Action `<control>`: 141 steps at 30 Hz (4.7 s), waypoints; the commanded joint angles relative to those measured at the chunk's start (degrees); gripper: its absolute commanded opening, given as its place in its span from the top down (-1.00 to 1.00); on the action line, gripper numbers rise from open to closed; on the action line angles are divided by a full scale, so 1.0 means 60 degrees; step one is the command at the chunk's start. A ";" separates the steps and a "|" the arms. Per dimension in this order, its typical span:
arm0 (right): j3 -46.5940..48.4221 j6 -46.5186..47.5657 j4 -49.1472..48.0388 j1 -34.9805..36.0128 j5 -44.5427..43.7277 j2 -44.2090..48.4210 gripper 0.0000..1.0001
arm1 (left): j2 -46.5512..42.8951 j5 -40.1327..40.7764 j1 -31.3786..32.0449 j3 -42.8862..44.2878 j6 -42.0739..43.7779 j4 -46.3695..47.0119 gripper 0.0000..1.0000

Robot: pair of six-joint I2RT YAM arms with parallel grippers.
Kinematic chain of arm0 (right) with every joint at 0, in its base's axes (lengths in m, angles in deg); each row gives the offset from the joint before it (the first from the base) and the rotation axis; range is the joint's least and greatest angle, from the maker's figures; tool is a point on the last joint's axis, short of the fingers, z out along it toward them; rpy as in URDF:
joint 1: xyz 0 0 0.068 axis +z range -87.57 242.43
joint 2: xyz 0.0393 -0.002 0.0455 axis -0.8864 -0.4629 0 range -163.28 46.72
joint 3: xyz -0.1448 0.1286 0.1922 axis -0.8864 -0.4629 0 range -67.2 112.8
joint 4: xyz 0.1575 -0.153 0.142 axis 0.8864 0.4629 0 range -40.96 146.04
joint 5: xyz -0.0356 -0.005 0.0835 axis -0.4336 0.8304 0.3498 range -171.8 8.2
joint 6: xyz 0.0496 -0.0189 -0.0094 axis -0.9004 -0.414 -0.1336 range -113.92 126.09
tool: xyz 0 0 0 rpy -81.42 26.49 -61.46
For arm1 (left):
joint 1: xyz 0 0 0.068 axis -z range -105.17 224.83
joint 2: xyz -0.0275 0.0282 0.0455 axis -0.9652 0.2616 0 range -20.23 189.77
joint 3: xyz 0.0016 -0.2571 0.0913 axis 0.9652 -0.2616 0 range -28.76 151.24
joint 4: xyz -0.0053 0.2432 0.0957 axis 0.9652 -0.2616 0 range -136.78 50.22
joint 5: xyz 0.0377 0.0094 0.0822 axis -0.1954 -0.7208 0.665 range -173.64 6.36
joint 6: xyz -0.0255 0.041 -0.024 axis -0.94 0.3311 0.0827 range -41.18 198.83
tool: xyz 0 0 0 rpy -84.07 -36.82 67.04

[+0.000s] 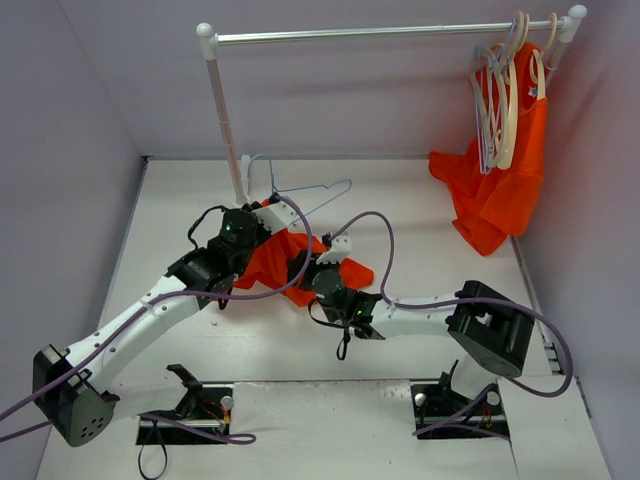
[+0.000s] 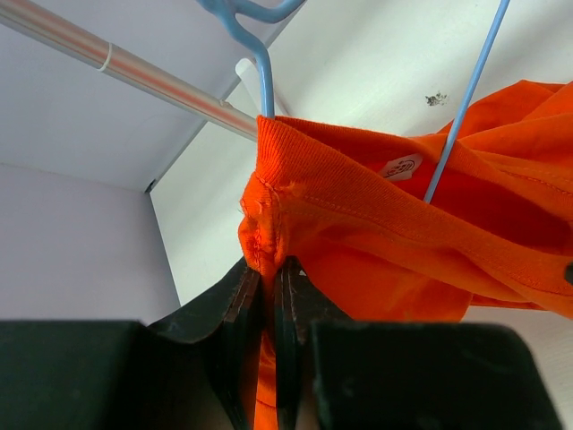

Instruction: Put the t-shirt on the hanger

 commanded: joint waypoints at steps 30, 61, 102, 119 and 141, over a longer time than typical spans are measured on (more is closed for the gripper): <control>-0.0271 0.0882 -0.0430 -0.1294 -0.0958 0.0264 1.00 | -0.0947 -0.0180 0.0065 0.0496 -0.0066 0.0365 1.00; -0.1182 0.3754 0.2060 -0.6566 0.5283 0.4791 1.00 | -0.4038 -0.1749 0.0051 -0.2785 0.1911 0.2182 1.00; 0.8279 0.6391 0.6879 -0.5104 0.8887 0.2331 0.97 | -0.1138 -0.3022 0.0460 0.2166 0.2190 0.1186 1.00; 0.4810 0.6216 0.6938 -0.4781 0.8946 0.3561 0.81 | -0.2237 -0.3271 0.0519 -0.0748 -0.0210 0.2854 1.00; 0.6450 0.8380 0.9984 -0.5527 0.9164 0.3987 -0.19 | -0.2588 -0.4266 0.0505 -0.2038 0.0666 0.4350 1.00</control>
